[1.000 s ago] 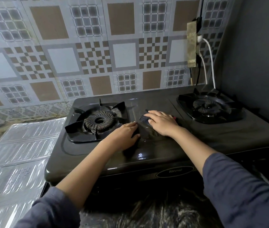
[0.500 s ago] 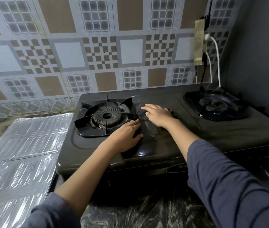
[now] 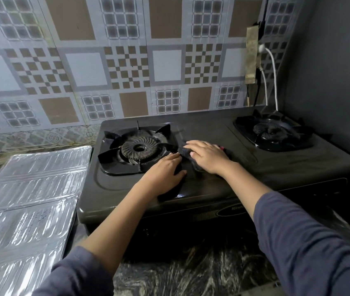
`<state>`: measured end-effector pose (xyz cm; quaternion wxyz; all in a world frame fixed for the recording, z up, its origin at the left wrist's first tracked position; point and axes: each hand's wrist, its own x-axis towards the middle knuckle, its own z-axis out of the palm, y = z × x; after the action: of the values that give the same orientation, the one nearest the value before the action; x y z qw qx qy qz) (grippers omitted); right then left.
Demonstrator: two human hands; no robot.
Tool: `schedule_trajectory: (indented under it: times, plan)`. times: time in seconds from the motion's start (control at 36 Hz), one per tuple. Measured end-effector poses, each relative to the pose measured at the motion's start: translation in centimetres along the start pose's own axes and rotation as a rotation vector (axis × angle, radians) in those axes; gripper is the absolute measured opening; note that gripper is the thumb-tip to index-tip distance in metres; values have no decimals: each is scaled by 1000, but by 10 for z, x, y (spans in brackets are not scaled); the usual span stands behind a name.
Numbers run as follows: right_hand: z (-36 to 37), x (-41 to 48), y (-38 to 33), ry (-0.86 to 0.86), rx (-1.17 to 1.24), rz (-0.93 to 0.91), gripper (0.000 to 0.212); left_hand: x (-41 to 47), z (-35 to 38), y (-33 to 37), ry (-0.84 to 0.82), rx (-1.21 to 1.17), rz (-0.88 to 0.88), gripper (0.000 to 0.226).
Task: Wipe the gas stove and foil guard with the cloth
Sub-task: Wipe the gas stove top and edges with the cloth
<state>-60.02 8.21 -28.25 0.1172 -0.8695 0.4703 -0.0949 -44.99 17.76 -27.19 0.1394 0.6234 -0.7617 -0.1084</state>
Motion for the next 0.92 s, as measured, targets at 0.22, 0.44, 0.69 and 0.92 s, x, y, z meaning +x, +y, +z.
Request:
schedule_trajectory:
  times: [0.22, 0.44, 0.69, 0.92]
  plan:
    - [-3, -21, -2, 1, 23, -13, 40, -4, 3, -3, 75, -59, -30, 58]
    - [-10, -46, 24, -33, 84, -86, 38, -2, 5, -1, 69, -58, -64, 62]
    - [-28, -46, 66, -56, 22, -62, 41, -1, 6, 1, 43, -43, -107, 65]
    - [-31, -10, 80, -23, -5, 23, 42, 2, 10, 5, 70, -34, -152, 64]
